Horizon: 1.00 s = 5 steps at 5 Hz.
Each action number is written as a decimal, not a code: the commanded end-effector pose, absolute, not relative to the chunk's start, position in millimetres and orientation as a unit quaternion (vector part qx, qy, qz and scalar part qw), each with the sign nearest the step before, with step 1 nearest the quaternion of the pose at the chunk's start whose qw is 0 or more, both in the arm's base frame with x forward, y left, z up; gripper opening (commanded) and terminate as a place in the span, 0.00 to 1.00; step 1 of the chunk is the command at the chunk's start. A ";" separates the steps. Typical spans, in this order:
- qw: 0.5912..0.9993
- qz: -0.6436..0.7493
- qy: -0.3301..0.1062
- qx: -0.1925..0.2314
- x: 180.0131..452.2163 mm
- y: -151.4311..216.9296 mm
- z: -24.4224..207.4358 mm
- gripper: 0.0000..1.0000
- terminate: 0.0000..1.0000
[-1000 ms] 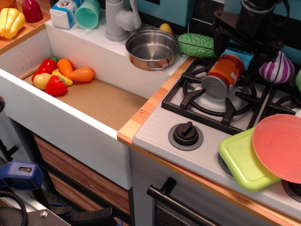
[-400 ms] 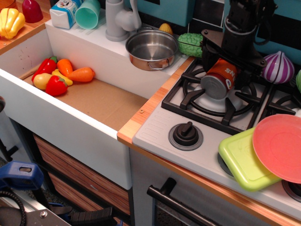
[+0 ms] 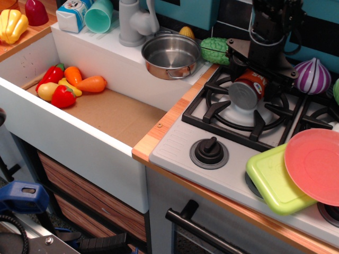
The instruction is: Put can in pot
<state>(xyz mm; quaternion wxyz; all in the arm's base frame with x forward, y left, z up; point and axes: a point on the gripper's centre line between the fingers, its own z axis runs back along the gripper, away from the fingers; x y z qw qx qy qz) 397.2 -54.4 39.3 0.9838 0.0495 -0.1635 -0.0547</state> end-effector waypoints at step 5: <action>0.948 -0.161 -0.200 0.190 407.7 90.6 101.2 0.00 0.00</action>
